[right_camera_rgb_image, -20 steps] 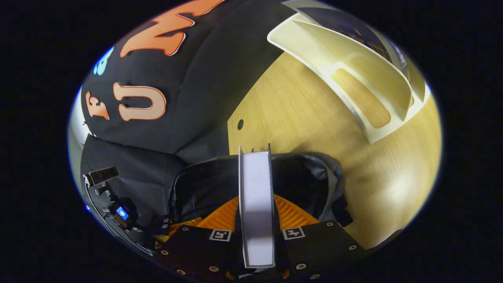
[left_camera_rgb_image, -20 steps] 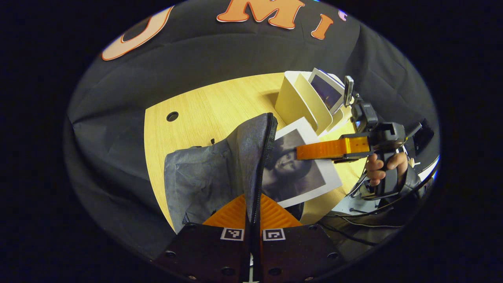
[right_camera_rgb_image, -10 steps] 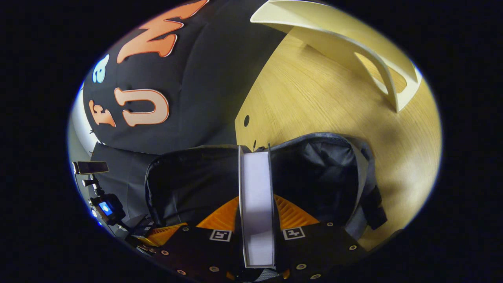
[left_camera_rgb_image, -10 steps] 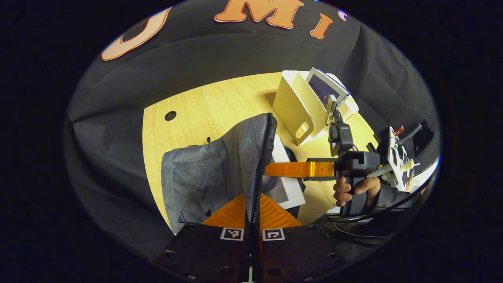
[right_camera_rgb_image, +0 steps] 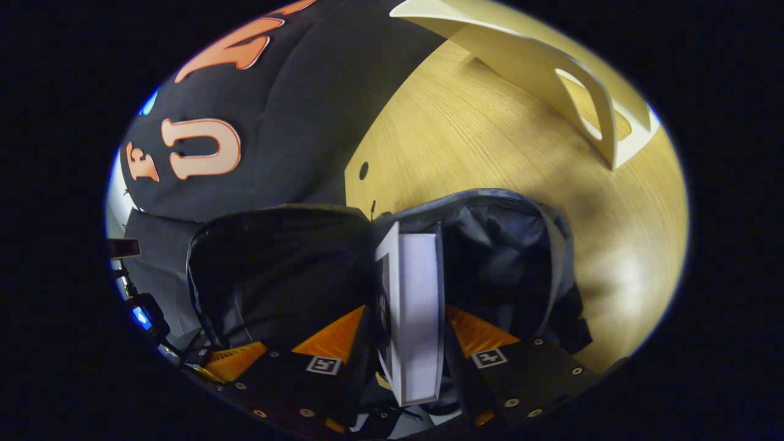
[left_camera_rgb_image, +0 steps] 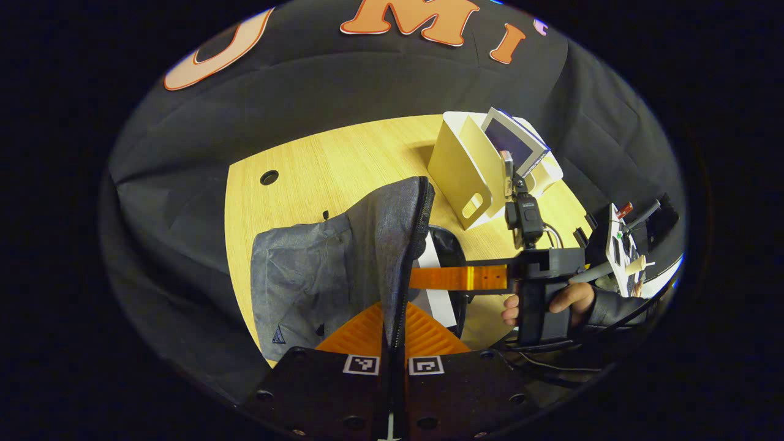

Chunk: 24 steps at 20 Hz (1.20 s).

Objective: Open the schoolbag, grab two books from the bookshelf and put them into the schoolbag.

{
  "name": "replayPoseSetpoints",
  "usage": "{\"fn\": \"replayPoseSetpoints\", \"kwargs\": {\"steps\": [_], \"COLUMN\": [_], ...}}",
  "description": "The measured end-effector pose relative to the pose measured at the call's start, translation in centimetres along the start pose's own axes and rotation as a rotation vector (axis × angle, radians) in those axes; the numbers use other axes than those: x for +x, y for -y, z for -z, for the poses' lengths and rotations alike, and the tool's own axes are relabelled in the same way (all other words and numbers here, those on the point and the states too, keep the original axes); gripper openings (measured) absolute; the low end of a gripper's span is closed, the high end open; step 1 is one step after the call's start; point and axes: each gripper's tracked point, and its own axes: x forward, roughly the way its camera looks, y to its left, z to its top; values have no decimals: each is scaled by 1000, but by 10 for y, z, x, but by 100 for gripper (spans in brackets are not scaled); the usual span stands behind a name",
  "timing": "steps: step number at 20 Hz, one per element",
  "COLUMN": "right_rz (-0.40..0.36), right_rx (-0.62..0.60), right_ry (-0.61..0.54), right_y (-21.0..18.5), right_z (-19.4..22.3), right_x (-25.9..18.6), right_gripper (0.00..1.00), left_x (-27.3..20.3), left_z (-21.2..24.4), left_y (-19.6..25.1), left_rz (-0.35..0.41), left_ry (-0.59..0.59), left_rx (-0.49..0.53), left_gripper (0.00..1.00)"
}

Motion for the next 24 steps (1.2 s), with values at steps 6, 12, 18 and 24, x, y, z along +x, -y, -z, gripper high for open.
{"fn": "replayPoseSetpoints", "kwargs": {"steps": [6,12,18,24], "right_rz": [114,171,298,425], "right_rx": [-151,-217,-374,-500], "right_ry": [-25,-31,-34,-51], "right_y": [29,39,51,51], "right_z": [-14,-45,-100,-161], "right_x": [-48,-111,-184,-237], "right_gripper": [91,92,95,95], "left_x": [7,17,25,30], "left_z": [3,5,3,4], "left_y": [0,5,8,8], "left_rz": [-35,-63,-78,-88], "left_ry": [-5,-20,-33,-44], "left_rx": [-46,-69,-90,-122], "left_gripper": [4,3,3,3]}}
